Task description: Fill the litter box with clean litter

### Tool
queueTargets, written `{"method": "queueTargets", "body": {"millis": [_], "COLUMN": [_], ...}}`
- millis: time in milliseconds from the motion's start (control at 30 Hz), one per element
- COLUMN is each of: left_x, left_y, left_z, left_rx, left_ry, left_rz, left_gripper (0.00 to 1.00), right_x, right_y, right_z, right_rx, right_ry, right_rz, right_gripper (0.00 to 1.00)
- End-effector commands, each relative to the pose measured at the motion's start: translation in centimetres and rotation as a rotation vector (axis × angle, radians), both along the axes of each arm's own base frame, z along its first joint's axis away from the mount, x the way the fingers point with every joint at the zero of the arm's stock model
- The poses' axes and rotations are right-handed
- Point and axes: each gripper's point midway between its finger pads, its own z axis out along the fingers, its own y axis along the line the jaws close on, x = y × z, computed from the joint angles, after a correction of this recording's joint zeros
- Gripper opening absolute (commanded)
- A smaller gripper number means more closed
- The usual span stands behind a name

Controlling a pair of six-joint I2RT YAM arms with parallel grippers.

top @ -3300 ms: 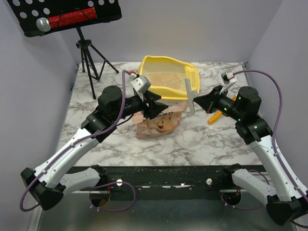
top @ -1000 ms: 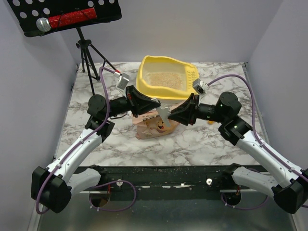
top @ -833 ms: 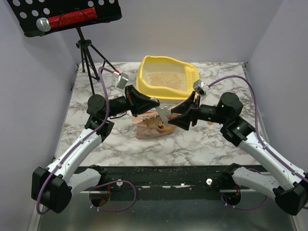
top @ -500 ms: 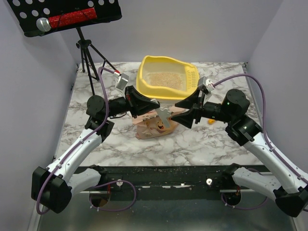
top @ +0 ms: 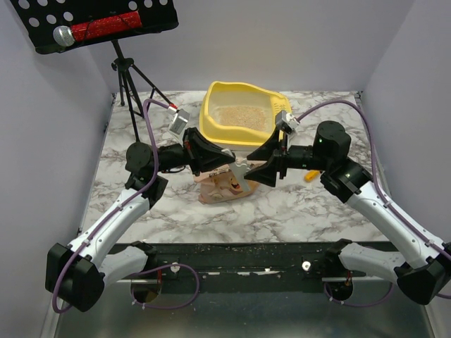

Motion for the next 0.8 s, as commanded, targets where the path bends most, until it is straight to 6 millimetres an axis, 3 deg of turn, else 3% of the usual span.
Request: {"method": "queueTargets", "body": {"millis": [0,567,600,633,667,700,767], "left_x": [-1.14,-1.24,-1.26,-1.24,-1.23,-1.19,-1.17], "left_y": [0.06,-0.12,-0.12,-0.12,-0.13,-0.13,-0.08], "left_z": [0.29,-0.04,-0.05,-0.04,-0.10,-0.17,-0.10], "left_rx": [-0.009,-0.005,-0.004,-0.005,-0.004,-0.003,-0.005], "left_ry": [-0.046,-0.035,-0.035,-0.035,-0.035,-0.032,-0.041], "left_rz": [-0.041,-0.057,-0.059,-0.057,-0.057,-0.056,-0.047], "left_gripper": [0.00,0.01,0.02,0.03,0.05,0.11,0.38], "right_x": [-1.12,-1.43,-1.45,-1.45,-1.39,-1.18,-1.09], "right_y": [0.52,1.00,1.05,1.03,1.06,1.01,0.95], "right_z": [1.00,0.92,0.81,0.85,0.72,0.80,0.45], "right_rx": [0.026,0.048,0.046,0.047,0.045,0.046,0.041], "right_ry": [-0.007,-0.009,-0.007,-0.008,-0.006,-0.010,-0.013], "right_rz": [0.087,0.120,0.121,0.120,0.115,0.100,0.090], "right_gripper": [0.76,0.64,0.55,0.39,0.13,0.01,0.01]}}
